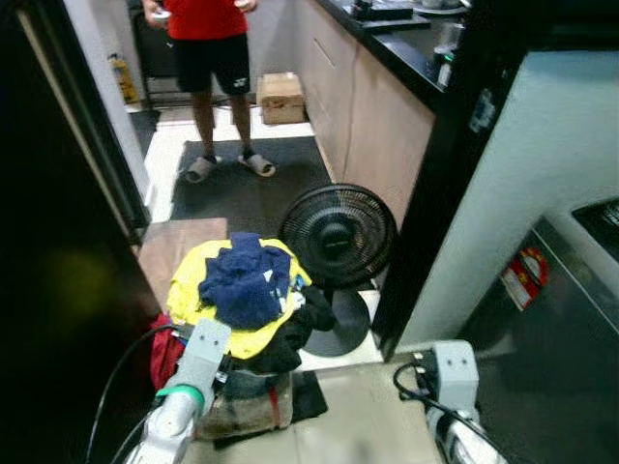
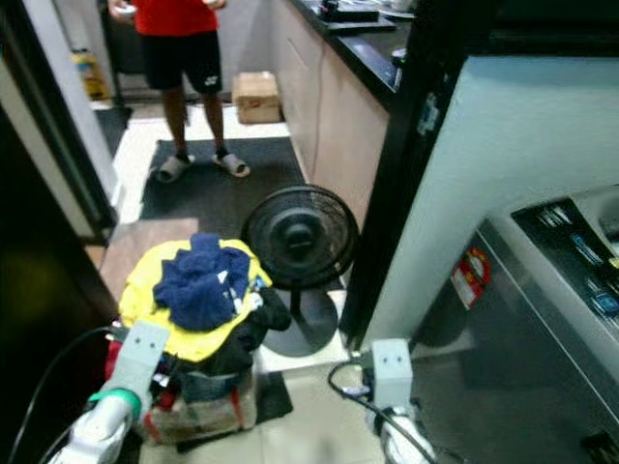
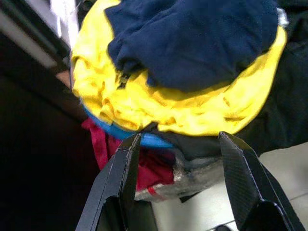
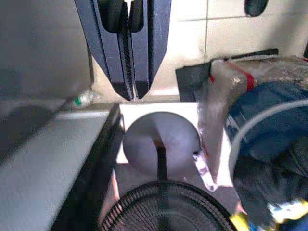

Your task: Clothes washing

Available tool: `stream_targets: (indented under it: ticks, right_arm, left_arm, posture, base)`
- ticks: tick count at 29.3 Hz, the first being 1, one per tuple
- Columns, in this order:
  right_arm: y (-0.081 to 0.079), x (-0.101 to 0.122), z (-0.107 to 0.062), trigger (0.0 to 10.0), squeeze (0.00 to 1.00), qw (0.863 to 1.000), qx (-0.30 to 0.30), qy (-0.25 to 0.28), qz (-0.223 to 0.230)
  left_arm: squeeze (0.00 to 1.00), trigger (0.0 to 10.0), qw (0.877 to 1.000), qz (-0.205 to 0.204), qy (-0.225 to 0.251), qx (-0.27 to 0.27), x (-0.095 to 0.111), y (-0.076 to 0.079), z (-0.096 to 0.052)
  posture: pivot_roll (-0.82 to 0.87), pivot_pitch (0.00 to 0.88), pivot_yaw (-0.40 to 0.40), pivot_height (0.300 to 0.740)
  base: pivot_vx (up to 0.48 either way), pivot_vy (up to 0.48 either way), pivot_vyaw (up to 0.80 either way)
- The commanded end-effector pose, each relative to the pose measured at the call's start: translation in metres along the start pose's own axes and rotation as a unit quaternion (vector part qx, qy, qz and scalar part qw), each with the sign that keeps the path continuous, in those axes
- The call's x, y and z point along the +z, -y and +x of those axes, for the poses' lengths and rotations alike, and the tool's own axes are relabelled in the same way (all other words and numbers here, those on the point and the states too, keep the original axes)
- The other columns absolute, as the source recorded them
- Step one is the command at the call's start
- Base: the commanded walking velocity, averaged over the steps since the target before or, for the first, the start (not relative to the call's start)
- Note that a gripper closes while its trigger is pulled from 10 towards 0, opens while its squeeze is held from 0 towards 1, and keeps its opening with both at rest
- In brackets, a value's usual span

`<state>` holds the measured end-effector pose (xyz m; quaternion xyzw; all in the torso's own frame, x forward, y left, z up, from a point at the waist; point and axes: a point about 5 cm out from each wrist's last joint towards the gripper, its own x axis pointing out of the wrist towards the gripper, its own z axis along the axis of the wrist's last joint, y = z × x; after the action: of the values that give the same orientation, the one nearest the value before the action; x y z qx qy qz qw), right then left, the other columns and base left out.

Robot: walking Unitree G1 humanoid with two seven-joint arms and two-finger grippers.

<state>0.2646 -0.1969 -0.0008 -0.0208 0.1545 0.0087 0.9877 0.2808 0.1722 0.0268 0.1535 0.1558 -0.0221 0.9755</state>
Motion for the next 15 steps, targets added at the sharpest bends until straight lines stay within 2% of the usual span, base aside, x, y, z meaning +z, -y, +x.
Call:
stream_targets:
  ticks: [1,3,5,15]
  right_arm:
    - [-0.004,0.001,0.0,10.0,0.0,1.0,0.008,0.006,0.002]
    - [-0.005,0.001,0.001,10.0,0.0,1.0,0.011,0.009,0.002]
    - [-0.009,0.003,0.002,10.0,0.0,1.0,0.019,0.011,0.007]
    - [-0.015,0.005,0.002,10.0,0.0,0.999,0.03,0.021,0.012]
  left_arm:
    - [0.0,10.0,1.0,0.002,-0.003,0.001,-0.003,-0.001,-0.002]
    - [0.0,10.0,1.0,0.003,0.001,0.002,-0.003,-0.001,-0.002]
    - [0.0,10.0,1.0,0.009,0.001,0.012,-0.002,-0.003,-0.001]
    - [0.0,10.0,1.0,0.003,0.011,0.014,0.006,0.0,0.004]
  posture:
    - [0.08,0.01,-0.006,0.74]
    - [0.08,0.01,-0.006,0.74]
    - [0.08,0.013,-0.006,0.74]
    - [0.08,0.012,-0.006,0.74]
  base:
    - [0.0,0.0,0.75]
    - [0.0,0.0,0.73]
    - [0.0,0.0,0.0]
    - [0.464,0.0,0.0]
